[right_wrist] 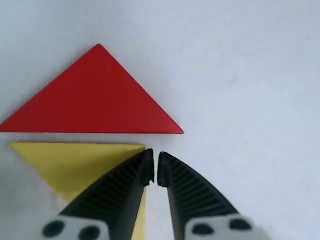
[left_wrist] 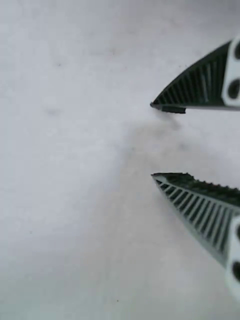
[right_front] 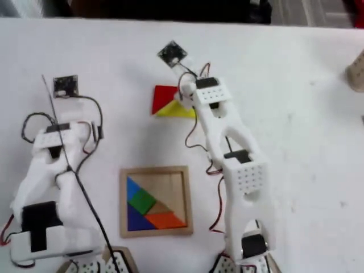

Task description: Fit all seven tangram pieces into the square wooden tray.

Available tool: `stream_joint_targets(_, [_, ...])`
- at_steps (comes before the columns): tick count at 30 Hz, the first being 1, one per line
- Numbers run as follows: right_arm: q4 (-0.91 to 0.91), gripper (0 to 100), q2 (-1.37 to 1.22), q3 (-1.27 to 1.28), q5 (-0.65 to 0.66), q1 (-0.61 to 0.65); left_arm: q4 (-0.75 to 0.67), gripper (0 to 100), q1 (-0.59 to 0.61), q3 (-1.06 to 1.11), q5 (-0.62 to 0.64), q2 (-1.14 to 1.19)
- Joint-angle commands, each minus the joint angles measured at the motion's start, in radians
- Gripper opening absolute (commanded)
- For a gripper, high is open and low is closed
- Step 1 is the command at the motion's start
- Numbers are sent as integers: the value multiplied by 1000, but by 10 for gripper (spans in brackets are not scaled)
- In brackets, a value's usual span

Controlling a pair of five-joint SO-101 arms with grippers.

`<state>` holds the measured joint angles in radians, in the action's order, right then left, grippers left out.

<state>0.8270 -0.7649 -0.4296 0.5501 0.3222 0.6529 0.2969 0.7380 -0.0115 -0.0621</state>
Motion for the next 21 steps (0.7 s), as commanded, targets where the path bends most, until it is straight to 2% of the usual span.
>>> stream_joint_targets(1, [2, 18, -36, -38, 26, 27, -2, 203, -4, -58, 6, -5])
stream_joint_targets(6, [61, 18, -79, -43, 44, 30, -2, 203, -4, -57, 6, -5])
stream_joint_targets(11, [328, 18, -35, -40, 261, 70, -2, 203, -2, -57, 5, -5])
stream_joint_targets(15, [443, 18, 15, -11, 242, 76, -2, 203, -2, -57, 5, -5])
stream_joint_targets(21, [390, 19, 226, 275, 249, 79, -2, 203, -2, -57, 5, -5])
